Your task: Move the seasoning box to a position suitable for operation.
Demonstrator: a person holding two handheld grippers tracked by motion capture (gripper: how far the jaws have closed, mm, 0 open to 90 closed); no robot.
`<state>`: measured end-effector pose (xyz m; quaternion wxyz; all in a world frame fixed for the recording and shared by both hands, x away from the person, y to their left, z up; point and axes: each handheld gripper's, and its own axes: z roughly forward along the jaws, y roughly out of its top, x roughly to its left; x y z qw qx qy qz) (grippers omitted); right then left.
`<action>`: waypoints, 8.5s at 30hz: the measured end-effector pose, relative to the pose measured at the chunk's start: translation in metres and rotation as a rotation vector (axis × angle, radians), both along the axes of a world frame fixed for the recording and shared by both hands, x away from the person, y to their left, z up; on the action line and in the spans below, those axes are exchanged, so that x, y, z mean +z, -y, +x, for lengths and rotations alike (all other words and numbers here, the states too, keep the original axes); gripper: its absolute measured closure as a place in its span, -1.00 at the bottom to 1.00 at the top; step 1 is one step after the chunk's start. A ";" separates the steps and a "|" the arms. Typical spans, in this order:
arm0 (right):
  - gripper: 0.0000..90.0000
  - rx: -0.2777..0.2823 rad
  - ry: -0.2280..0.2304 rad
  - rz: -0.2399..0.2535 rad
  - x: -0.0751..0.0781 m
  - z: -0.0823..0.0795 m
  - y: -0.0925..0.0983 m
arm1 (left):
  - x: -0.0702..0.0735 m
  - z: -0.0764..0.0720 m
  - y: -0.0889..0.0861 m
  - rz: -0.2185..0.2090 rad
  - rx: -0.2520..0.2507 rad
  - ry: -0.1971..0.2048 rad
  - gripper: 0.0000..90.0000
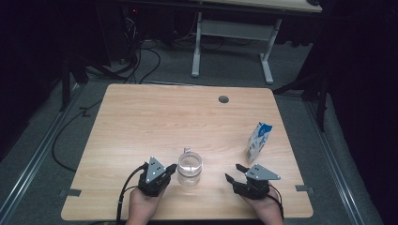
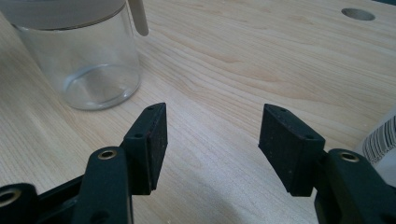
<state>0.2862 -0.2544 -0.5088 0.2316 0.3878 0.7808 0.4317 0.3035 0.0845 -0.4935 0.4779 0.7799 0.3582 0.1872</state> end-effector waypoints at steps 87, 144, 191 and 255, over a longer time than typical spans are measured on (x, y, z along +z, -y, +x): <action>0.51 0.015 0.010 0.043 0.020 0.033 -0.026 | 0.036 0.028 0.036 -0.103 -0.020 0.055 0.98; 1.00 0.074 0.040 0.038 0.025 0.020 -0.028 | 0.029 0.031 0.045 -0.065 0.003 0.087 1.00; 1.00 0.093 0.061 0.027 0.029 0.015 -0.033 | 0.027 0.032 0.044 -0.084 0.004 0.080 1.00; 1.00 0.138 0.095 0.067 0.046 -0.001 -0.050 | 0.012 -0.024 0.037 -0.141 -0.126 0.034 0.96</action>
